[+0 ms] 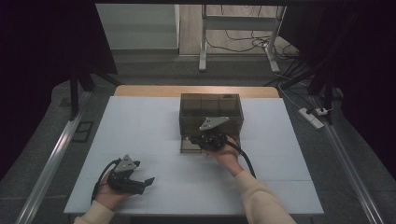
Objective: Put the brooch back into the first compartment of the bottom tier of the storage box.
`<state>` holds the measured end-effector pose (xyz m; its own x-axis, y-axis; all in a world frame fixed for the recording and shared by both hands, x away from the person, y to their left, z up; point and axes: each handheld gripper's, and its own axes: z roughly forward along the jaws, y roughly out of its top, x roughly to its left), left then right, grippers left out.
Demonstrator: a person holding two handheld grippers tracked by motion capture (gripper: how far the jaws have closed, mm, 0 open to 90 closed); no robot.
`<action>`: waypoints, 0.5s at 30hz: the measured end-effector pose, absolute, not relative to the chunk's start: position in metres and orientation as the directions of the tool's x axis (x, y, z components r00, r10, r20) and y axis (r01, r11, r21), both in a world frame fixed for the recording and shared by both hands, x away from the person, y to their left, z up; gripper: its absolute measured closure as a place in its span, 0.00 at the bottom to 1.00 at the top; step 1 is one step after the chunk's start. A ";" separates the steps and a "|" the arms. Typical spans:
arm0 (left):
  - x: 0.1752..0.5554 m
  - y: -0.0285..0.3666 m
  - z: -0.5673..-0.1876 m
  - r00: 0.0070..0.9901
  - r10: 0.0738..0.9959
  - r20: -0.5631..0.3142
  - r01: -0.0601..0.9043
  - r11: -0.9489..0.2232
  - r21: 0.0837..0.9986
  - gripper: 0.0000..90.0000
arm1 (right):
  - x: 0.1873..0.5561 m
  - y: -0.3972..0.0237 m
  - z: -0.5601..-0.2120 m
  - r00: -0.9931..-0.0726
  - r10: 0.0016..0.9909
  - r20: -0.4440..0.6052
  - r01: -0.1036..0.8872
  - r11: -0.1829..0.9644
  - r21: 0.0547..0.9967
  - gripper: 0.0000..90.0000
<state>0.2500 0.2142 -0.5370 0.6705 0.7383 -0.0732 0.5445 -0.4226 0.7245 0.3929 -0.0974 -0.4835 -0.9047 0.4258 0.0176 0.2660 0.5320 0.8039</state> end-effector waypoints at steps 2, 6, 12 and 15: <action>0.250 0.214 -0.537 0.670 0.739 -0.073 0.544 -0.422 0.725 0.13 | 0.393 -0.097 -0.484 -0.905 0.425 0.017 0.266 0.533 0.803 0.90; 0.250 0.214 -0.537 0.670 0.739 -0.072 0.544 -0.423 0.725 0.13 | 0.394 -0.097 -0.486 -0.905 0.425 0.018 0.268 0.535 0.801 0.78; 0.250 0.215 -0.536 0.667 0.741 -0.073 0.544 -0.418 0.728 0.13 | 0.392 -0.101 -0.484 -0.889 0.458 0.026 0.292 0.521 0.802 0.63; 0.250 0.215 -0.537 0.667 0.742 -0.074 0.545 -0.418 0.727 0.13 | 0.392 -0.104 -0.482 -0.883 0.469 0.029 0.300 0.516 0.802 0.59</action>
